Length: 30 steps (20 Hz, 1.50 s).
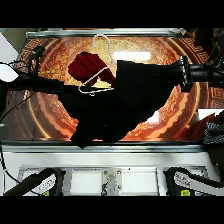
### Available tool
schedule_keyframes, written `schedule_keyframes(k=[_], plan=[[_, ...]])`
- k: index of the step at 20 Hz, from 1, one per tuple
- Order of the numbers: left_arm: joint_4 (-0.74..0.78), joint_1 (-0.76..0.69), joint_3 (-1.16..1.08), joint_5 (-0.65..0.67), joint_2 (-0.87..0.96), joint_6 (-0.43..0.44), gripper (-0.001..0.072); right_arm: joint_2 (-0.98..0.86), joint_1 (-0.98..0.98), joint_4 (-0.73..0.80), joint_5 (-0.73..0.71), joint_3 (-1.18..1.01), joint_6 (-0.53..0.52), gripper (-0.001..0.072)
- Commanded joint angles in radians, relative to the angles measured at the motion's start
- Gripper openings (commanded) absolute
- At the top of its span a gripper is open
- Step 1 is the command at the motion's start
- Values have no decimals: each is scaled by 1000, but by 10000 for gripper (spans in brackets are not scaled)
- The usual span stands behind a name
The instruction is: Fold the clothes and pants, and hang the long-sleeved shirts on hangers.
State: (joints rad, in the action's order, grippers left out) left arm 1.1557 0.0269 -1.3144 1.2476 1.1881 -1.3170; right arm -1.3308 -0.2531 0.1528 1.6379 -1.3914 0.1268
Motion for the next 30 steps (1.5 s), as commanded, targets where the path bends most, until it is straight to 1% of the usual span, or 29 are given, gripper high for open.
schedule_keyframes(k=[1, 5, 7, 8, 10, 12, 16, 18, 20, 22, 24, 27, 30], plan=[[3, 0, -1, -25, -77, 0, 16, 3, 3, 22, -11, 13, 0, 10], [3, 0, -1, -27, -180, 0, 16, 11, 24, 19, -18, 106, 0, 10], [3, -2, -1, -34, -241, 0, 16, 26, 51, 19, -61, 176, -12, 10], [4, -7, -1, -47, -275, 0, 16, 35, 67, 9, -99, 217, -31, 10], [5, -32, -1, -80, -347, 0, 16, 42, 93, -58, -168, 290, -53, 10], [5, -81, 0, -119, -418, 0, 15, 44, 129, -106, -246, 344, -53, 10], [6, -192, 2, -158, -534, -7, 16, 45, 214, -118, -364, 364, -53, 10], [6, -225, 50, -159, -582, -42, 15, 45, 236, -185, -416, 364, -53, 10], [7, -238, 153, -161, -636, -81, 16, 47, 236, -263, -439, 364, -53, 11], [29, -239, 258, -169, -681, -117, 15, 55, 236, -306, -466, 364, -53, 11], [24, -239, 346, -201, -719, -121, 16, 71, 236, -340, -490, 364, -52, 10], [-68, -239, 440, -284, -752, -119, 16, 109, 236, -439, -491, 361, -52, 11], [-103, -239, 457, -317, -736, -118, 16, 176, 236, -449, -552, 358, -53, 10]])
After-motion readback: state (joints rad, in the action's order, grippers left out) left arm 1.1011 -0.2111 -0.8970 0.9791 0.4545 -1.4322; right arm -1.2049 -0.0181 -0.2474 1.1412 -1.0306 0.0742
